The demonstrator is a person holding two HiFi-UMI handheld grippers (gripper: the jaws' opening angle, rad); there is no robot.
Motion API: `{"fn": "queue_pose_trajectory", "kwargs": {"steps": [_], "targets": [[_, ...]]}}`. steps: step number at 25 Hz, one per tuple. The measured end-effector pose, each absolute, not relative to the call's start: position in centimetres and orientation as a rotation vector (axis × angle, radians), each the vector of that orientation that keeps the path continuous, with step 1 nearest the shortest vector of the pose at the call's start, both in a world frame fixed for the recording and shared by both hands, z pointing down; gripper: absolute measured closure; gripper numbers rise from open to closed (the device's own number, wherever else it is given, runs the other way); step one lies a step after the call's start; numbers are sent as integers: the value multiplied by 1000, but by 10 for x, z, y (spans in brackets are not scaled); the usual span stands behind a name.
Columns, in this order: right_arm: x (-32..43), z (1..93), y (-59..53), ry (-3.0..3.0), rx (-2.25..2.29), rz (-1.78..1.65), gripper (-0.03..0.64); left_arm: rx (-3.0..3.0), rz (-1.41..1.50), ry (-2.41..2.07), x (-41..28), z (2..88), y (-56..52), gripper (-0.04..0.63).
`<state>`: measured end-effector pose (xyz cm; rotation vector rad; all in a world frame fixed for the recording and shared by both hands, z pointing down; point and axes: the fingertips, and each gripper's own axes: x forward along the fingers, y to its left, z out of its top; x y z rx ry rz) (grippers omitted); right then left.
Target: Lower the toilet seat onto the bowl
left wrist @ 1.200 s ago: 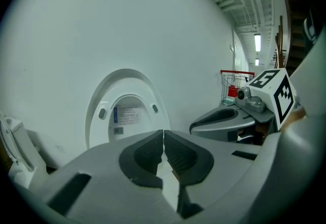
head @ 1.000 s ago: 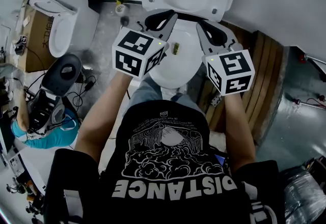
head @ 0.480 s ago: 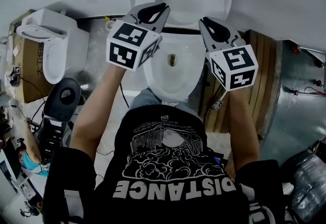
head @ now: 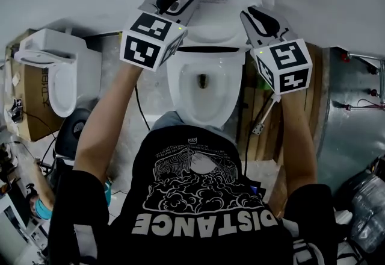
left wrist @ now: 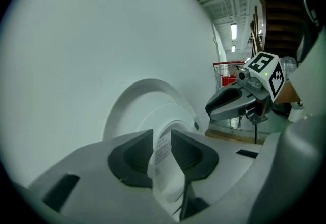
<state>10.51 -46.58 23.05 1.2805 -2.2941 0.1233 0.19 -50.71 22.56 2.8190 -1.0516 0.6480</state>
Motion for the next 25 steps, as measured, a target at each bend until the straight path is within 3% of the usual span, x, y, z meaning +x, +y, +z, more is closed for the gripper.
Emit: {"fn": "queue_pose_trajectory", "kwargs": {"steps": [11, 25], "targets": [[121, 221, -509, -2206, 1231, 53, 470, 2836, 777, -1004, 6, 220, -552, 432], [125, 237, -545, -2155, 990, 1, 448, 2850, 976, -888, 16, 227, -562, 428]]}}
